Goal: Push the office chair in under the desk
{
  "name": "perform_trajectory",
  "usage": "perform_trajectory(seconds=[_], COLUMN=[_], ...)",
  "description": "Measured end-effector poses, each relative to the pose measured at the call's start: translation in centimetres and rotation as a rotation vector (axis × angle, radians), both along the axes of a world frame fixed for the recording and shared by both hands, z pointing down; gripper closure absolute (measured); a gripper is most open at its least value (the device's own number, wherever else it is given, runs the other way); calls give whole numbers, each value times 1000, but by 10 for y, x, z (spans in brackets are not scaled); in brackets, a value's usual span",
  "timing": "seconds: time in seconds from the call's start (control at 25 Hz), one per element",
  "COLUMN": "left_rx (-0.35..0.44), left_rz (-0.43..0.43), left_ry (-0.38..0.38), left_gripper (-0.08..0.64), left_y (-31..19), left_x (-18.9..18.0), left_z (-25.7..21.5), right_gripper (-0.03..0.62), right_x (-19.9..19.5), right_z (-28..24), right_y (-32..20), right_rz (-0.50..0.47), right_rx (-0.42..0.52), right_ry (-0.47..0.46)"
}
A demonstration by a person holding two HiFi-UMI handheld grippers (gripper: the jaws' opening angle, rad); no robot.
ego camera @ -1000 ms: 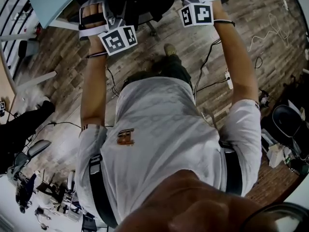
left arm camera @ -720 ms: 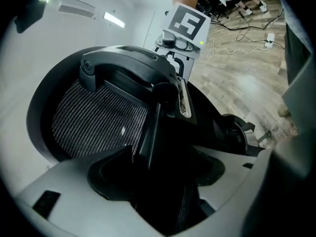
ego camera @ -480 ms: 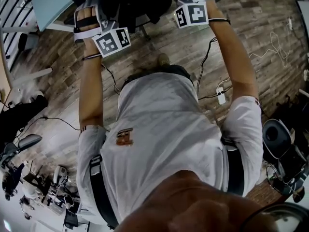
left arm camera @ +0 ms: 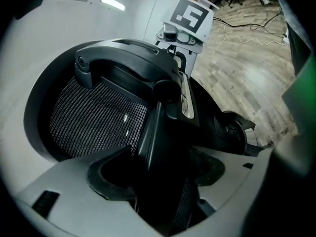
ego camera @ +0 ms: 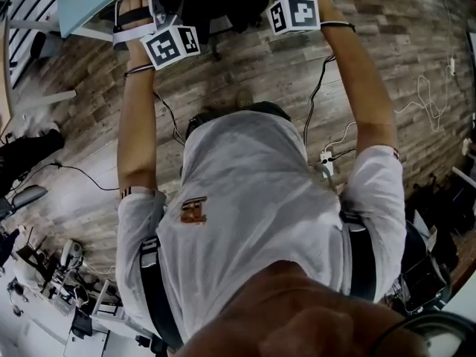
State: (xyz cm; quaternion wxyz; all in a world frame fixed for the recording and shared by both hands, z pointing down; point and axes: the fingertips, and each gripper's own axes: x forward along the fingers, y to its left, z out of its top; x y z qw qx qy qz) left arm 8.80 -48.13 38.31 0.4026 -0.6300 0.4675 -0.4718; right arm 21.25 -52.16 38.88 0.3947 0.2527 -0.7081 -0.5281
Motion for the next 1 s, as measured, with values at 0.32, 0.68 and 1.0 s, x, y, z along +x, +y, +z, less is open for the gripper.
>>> perform_trajectory(seconds=[0.32,0.68,1.0], left_rx=[-31,-46,-19], left_rz=[-42,-64,-33], left_ry=[-37,-40,-19], left_gripper=[216,216,216], left_y=[-59,-117,-159], left_x=[2,16,26], left_z=[6,4,3], right_gripper=[331,331,331], right_x=[5,19,26], right_z=[2,0,2], right_y=[-46,-99,-142], right_rz=[-28,-13,15], right_rx=[-16,-37,-33], right_ry=[-17,-13,-9])
